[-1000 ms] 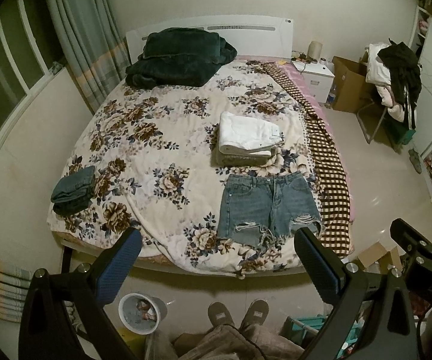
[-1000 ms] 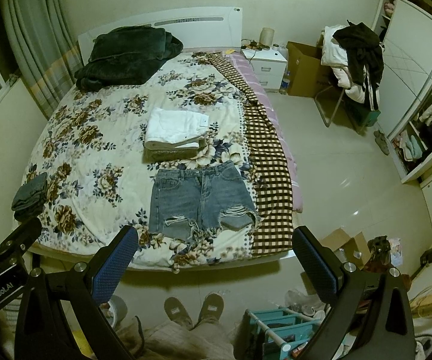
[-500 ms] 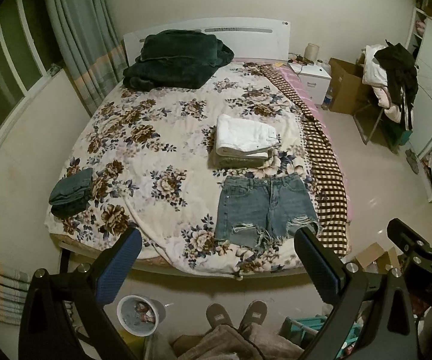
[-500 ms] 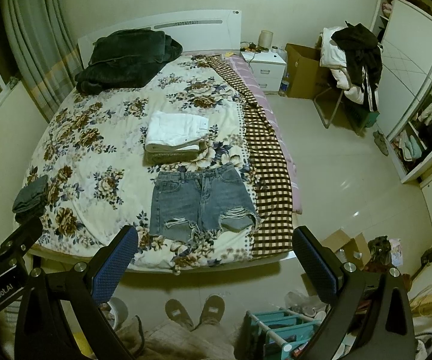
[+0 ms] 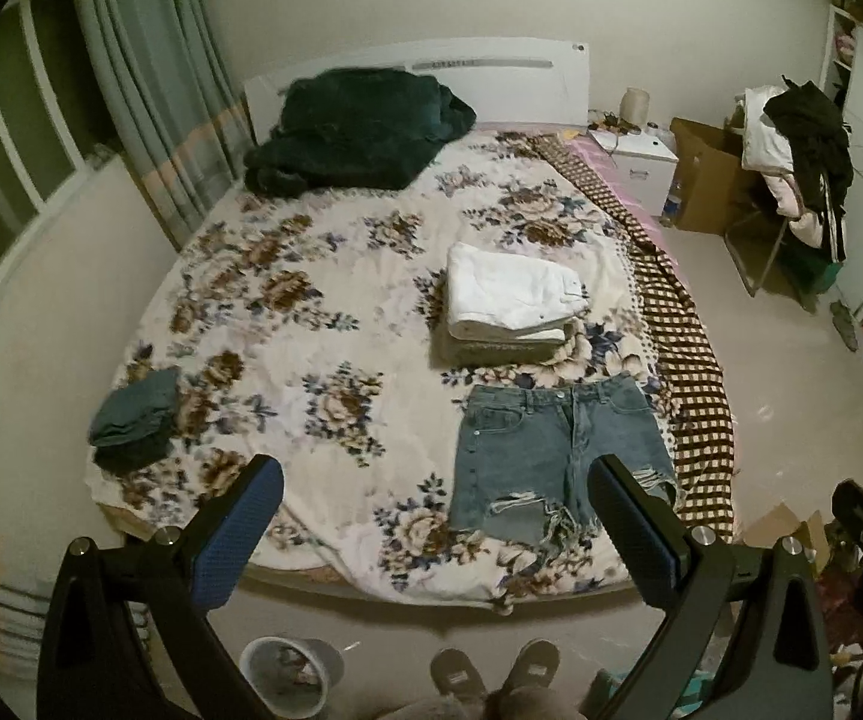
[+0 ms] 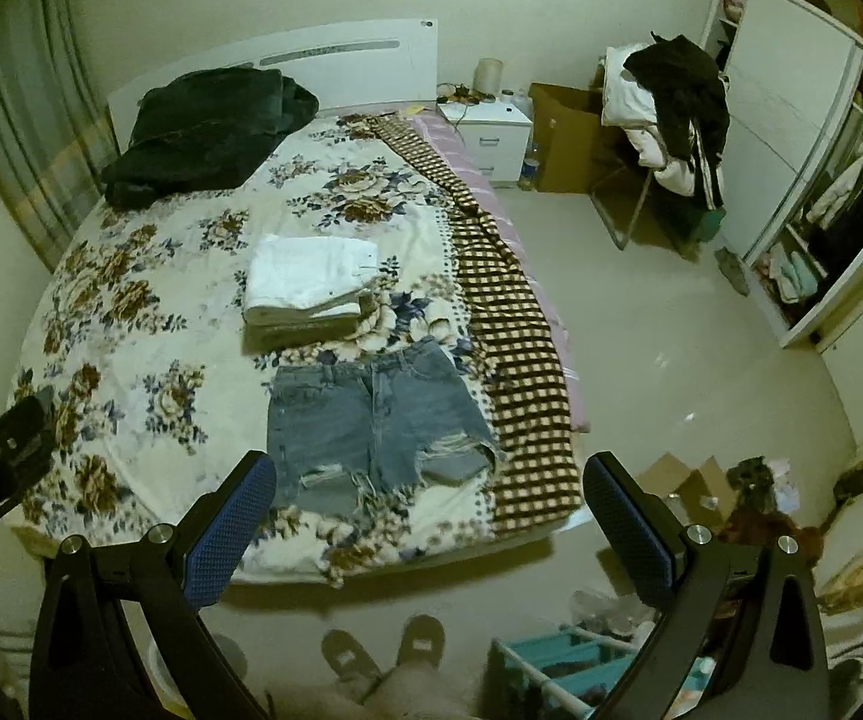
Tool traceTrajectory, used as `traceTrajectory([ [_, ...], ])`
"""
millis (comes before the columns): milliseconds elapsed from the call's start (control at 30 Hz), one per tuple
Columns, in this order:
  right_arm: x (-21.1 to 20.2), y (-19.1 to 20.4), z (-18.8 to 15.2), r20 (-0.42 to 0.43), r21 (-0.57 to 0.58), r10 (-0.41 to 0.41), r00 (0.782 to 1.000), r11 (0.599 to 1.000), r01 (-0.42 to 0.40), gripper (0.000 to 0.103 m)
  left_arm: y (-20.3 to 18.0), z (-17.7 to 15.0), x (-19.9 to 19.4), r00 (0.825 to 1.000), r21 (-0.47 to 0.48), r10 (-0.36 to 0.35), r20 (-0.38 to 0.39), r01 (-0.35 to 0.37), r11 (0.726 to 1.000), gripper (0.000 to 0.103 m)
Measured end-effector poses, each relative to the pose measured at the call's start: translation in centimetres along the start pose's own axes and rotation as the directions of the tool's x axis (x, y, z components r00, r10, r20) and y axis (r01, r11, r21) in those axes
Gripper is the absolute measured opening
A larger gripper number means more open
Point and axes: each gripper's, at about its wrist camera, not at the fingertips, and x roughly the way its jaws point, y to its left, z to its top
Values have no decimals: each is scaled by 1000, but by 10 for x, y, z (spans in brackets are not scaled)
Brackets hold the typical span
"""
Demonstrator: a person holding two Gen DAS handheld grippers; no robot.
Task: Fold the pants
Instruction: 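Lower both tools toward the hem of the denim shorts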
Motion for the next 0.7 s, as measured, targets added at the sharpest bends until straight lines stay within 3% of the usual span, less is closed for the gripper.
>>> traceTrajectory([
  [200,91,-7,5,-46,24,4,999,1000,-2,103,-17,6,71,997,11,-6,-77,7,1000,103],
  [500,250,-34,37,-154,-25,74,985,997,-79,103,-59,22,164,985,-13,72,-159,-75,997,103],
  [700,371,-57,67,-259,-63,164,952,981,-186,103,-102,30,241,962,-37,137,-236,-150,988,103],
])
